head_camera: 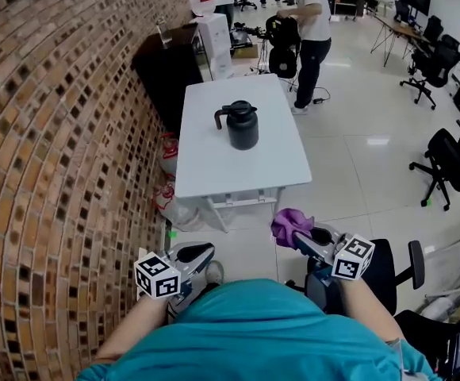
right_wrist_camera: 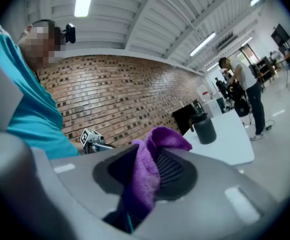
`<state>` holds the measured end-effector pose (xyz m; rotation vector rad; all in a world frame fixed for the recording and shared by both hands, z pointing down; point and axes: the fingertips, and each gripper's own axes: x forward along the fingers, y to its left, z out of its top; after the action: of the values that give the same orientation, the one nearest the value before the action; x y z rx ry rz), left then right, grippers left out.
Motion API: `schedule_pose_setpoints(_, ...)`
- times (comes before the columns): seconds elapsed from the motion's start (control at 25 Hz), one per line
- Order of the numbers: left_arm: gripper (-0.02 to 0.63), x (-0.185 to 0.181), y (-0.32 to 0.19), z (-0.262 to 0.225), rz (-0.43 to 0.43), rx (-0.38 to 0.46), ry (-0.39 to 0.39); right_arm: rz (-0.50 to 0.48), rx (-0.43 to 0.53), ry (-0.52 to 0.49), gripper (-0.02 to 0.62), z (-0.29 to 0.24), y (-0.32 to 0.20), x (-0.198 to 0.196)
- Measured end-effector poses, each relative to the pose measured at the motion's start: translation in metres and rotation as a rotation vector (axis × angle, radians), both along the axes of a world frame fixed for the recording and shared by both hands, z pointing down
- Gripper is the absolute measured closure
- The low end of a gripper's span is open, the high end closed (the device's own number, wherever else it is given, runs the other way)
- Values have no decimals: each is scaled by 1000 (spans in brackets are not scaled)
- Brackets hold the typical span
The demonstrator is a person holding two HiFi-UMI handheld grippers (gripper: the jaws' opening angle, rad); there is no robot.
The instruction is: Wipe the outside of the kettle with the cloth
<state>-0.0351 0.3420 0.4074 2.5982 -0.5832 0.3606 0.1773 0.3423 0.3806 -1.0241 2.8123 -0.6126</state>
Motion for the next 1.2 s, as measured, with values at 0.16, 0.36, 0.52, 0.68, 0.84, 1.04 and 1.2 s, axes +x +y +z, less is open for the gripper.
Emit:
schedule_pose_setpoints(0.16, 591, -22, -71, 6, 15, 23, 25, 33, -28, 18, 505, 17, -63, -16)
schedule_pose_setpoints(0.36, 589, -57, -189, 26, 77, 7, 67, 109, -62, 20, 503, 22, -183, -52)
schedule_pose_setpoints(0.52, 574, -77, -264, 38, 146, -24, 18, 178, -139, 2, 503, 26, -272, -65)
schedule_pose_setpoints(0.68, 562, -79, -341, 43, 187, -11, -11, 251, -218, -14, 503, 46, -341, -56)
schedule_pose_setpoints(0.84, 537, -58, -407, 47, 176, 13, -56, 314, -301, -72, 503, 81, -383, -27)
schedule_pose_setpoints(1.04, 508, -13, -462, 56, 193, 57, -197, 321, -368, -241, 503, 119, -426, 6)
schedule_pose_setpoints(1.2, 488, 34, -496, 75, 234, 106, -330, 257, -418, -308, 503, 147, -456, 28)
